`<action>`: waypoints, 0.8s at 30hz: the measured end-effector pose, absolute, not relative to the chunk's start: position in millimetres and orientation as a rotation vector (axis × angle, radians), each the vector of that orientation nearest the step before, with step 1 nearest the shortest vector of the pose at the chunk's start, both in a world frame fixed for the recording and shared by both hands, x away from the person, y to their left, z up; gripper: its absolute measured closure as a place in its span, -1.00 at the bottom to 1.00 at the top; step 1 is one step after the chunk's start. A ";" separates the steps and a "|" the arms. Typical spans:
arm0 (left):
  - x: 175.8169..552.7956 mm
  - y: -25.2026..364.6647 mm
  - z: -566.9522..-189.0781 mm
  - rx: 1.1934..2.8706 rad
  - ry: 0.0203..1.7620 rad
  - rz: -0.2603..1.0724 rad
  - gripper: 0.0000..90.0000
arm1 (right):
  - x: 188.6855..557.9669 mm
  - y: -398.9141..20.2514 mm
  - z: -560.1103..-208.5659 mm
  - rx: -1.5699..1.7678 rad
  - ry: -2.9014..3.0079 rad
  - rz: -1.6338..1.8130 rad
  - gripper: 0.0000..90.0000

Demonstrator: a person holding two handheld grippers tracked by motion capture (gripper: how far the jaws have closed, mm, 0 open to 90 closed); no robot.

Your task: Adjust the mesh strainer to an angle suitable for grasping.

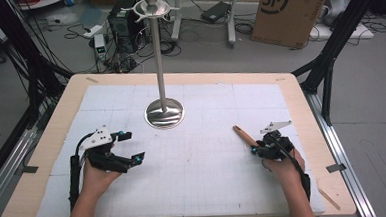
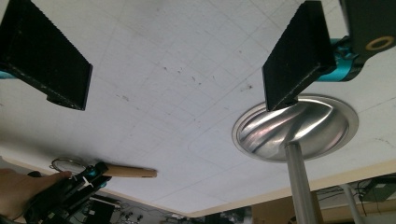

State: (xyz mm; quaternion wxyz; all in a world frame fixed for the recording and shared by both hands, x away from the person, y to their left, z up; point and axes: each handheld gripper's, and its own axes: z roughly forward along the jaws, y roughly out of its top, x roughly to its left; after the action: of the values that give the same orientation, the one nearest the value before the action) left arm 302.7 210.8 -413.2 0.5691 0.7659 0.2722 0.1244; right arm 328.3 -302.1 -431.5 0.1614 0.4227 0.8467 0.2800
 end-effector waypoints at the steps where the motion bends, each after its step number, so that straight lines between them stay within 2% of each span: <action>1: 302.7 210.8 -413.2 1.798 0.639 0.292 -0.80 | 327.9 -302.5 -431.5 1.209 2.423 0.811 0.50; 10: 303.1 209.5 -413.7 1.803 0.636 0.293 -0.80 | 321.5 -296.5 -430.3 1.170 2.529 0.879 0.49; 12: 303.0 209.6 -413.7 1.802 0.635 0.290 -0.80 | 321.1 -295.8 -429.9 1.158 2.542 0.880 0.44; 24: 303.6 209.7 -414.0 1.804 0.635 0.291 -0.80 | 321.5 -292.5 -426.3 1.146 2.588 0.762 0.38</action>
State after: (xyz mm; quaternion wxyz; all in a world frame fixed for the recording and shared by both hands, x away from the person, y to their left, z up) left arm 303.6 209.7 -414.0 0.5675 0.7678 0.2702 0.1238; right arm 321.5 -292.5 -426.3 0.1050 0.3887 0.8781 0.2586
